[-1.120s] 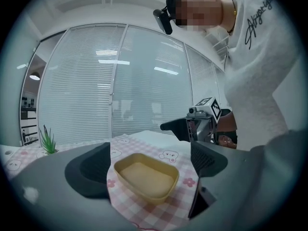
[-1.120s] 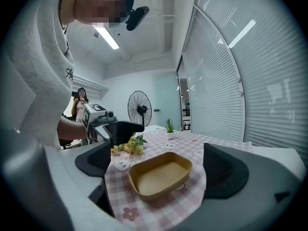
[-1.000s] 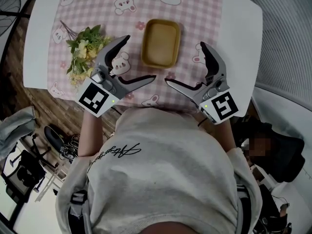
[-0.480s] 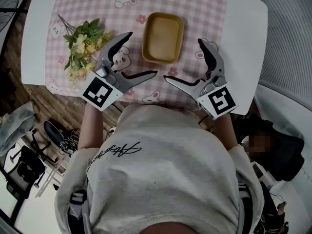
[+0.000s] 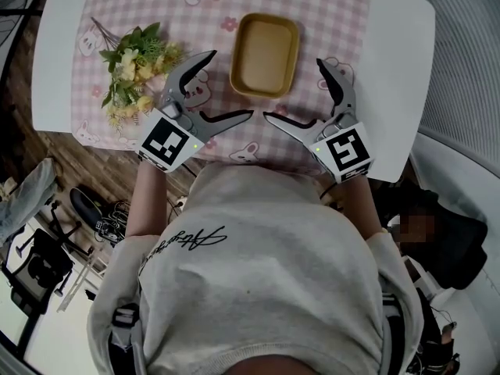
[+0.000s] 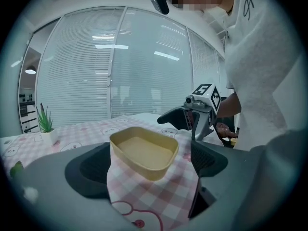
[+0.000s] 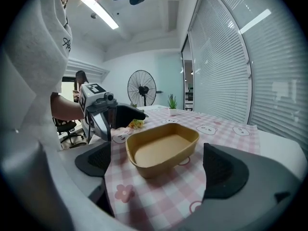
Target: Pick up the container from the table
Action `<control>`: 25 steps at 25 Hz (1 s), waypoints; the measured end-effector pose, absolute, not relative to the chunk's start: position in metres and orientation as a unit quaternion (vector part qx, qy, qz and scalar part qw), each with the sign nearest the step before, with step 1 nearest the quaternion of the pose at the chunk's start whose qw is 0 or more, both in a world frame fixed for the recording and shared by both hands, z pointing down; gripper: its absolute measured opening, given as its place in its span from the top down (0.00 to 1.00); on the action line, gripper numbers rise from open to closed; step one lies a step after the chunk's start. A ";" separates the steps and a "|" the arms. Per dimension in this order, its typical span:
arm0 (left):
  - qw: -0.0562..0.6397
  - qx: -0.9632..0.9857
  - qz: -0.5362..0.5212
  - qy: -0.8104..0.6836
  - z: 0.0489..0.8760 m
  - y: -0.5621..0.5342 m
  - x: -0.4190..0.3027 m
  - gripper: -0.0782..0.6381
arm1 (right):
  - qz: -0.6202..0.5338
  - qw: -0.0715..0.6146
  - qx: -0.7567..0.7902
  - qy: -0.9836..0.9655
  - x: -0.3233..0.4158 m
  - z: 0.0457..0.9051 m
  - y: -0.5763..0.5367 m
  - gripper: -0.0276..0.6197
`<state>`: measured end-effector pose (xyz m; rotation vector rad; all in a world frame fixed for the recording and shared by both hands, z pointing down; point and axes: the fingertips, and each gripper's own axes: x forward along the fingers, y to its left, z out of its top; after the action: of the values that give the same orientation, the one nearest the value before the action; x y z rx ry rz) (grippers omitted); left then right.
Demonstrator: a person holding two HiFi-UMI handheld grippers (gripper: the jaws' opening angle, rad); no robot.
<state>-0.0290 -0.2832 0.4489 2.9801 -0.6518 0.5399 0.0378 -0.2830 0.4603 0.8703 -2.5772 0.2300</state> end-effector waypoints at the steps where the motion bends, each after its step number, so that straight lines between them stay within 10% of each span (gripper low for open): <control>1: 0.023 0.961 0.178 -0.209 0.451 -0.283 -0.029 0.19 | 0.083 0.207 0.312 -0.924 0.038 0.462 -0.283 0.05; 25: 0.020 0.946 0.251 -0.204 0.494 -0.291 -0.027 0.20 | 0.086 0.291 0.305 -0.903 0.038 0.509 -0.286 0.05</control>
<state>-0.0275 -0.2913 0.4938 2.9341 -0.6318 0.7785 0.0375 -0.2855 0.5087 0.8140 -2.4070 0.2294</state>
